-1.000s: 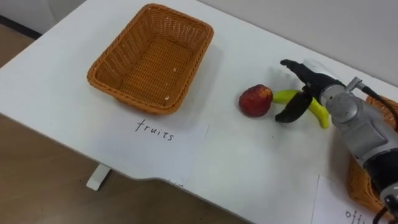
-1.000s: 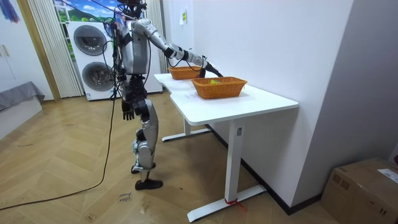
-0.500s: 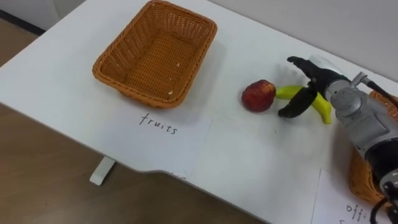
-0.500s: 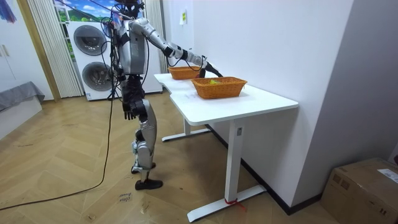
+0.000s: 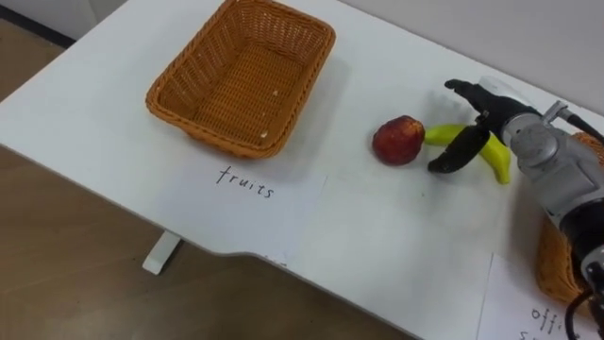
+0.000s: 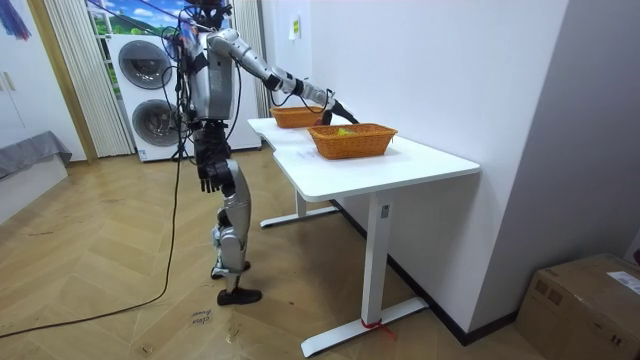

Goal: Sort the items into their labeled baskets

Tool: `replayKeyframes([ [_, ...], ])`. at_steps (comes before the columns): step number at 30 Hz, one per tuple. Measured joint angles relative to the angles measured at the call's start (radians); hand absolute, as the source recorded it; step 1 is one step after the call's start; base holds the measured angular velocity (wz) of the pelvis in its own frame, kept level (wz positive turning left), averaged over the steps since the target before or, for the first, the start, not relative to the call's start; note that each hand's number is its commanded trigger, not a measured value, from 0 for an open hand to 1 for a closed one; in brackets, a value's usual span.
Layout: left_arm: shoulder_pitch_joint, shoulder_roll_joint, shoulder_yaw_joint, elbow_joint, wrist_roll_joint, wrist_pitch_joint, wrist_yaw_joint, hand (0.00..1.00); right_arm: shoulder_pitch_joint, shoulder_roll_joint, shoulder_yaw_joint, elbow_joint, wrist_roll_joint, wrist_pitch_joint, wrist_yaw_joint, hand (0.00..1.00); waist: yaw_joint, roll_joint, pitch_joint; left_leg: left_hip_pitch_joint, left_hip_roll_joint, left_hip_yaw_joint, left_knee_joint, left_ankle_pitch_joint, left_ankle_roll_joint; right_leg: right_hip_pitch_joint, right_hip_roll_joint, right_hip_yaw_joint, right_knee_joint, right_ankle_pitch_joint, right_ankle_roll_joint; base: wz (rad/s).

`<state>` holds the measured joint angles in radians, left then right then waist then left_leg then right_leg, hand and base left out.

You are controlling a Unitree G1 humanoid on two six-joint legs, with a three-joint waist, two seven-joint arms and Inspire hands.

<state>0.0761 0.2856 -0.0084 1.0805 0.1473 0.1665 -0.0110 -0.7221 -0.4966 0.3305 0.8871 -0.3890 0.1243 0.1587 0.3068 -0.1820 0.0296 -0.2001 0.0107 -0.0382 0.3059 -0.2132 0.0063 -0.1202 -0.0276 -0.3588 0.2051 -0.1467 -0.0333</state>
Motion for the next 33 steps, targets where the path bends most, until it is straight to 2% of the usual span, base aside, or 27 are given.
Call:
replayKeyframes([
  [6,-0.020,0.001,-0.006,0.020,-0.001,0.003,-0.001,0.00,-0.006,-0.008,0.002,0.050,0.079,0.008,0.039,0.00,0.003,-0.003,-0.0018,0.002,0.001,-0.001,0.002,0.001,-0.001,0.002,0.000,-0.001,0.000,0.001,-0.001,0.00],
  [13,-0.042,0.002,-0.007,0.047,-0.023,0.008,-0.002,0.00,-0.011,-0.015,0.004,0.089,0.153,0.009,0.109,0.00,0.002,-0.004,0.0002,0.004,0.001,-0.004,0.000,0.002,-0.002,0.004,0.001,-0.002,-0.001,0.001,-0.002,0.00],
  [21,-0.056,0.003,-0.008,0.066,-0.026,0.020,-0.020,0.00,-0.033,-0.018,0.012,0.119,0.157,0.011,0.150,0.00,0.004,-0.008,0.0036,0.004,0.001,-0.006,-0.001,0.002,-0.002,0.004,0.001,-0.003,-0.001,0.001,-0.002,0.00],
  [25,-0.059,0.003,-0.009,0.078,-0.035,0.028,-0.020,0.00,-0.044,-0.019,0.023,0.119,0.155,0.029,0.166,0.00,0.004,-0.008,0.0040,0.005,0.001,-0.006,-0.001,0.002,-0.002,0.004,0.001,-0.004,-0.001,0.001,-0.002,0.00],
  [26,-0.058,0.003,-0.010,0.078,-0.038,0.030,-0.020,0.00,-0.044,-0.019,0.024,0.119,0.155,0.030,0.171,0.29,0.004,-0.008,0.0042,0.005,0.001,-0.006,-0.001,0.002,-0.002,0.004,0.001,-0.004,-0.001,0.001,-0.002,0.00],
  [27,-0.058,0.003,-0.015,0.078,-0.038,0.030,-0.020,0.00,-0.044,-0.019,0.024,0.119,0.154,0.030,0.172,0.67,0.005,-0.008,0.0044,0.005,0.001,-0.006,0.000,0.002,-0.002,0.005,0.001,-0.005,-0.001,0.001,-0.002,0.00],
  [28,-0.057,0.003,-0.023,0.078,-0.038,0.030,-0.020,0.00,-0.044,-0.020,0.025,0.119,0.154,0.030,0.172,1.00,0.006,-0.007,0.0051,0.006,0.001,-0.006,0.000,0.002,-0.002,0.005,0.001,-0.005,-0.001,0.001,-0.002,0.00],
  [30,-0.058,0.003,-0.034,0.078,-0.038,0.030,-0.020,0.00,-0.044,-0.020,0.029,0.119,0.155,0.030,0.172,1.00,0.007,-0.007,0.0071,0.008,0.001,-0.007,-0.001,0.002,-0.002,0.007,0.001,-0.003,-0.001,0.001,-0.002,0.00],
  [32,-0.060,0.003,-0.043,0.078,-0.038,0.029,-0.022,0.00,-0.041,-0.023,0.031,0.119,0.150,0.030,0.159,1.00,0.015,-0.007,0.0134,0.019,0.001,-0.007,-0.005,0.002,-0.002,0.016,0.001,-0.003,-0.001,0.001,-0.002,0.00],
  [33,-0.062,0.003,-0.046,0.078,-0.038,0.029,-0.022,0.00,-0.041,-0.027,0.031,0.119,0.146,0.030,0.152,1.00,0.018,-0.007,0.0134,0.020,0.001,-0.007,-0.006,0.002,-0.002,0.016,0.001,-0.003,-0.001,0.001,-0.002,0.00],
])
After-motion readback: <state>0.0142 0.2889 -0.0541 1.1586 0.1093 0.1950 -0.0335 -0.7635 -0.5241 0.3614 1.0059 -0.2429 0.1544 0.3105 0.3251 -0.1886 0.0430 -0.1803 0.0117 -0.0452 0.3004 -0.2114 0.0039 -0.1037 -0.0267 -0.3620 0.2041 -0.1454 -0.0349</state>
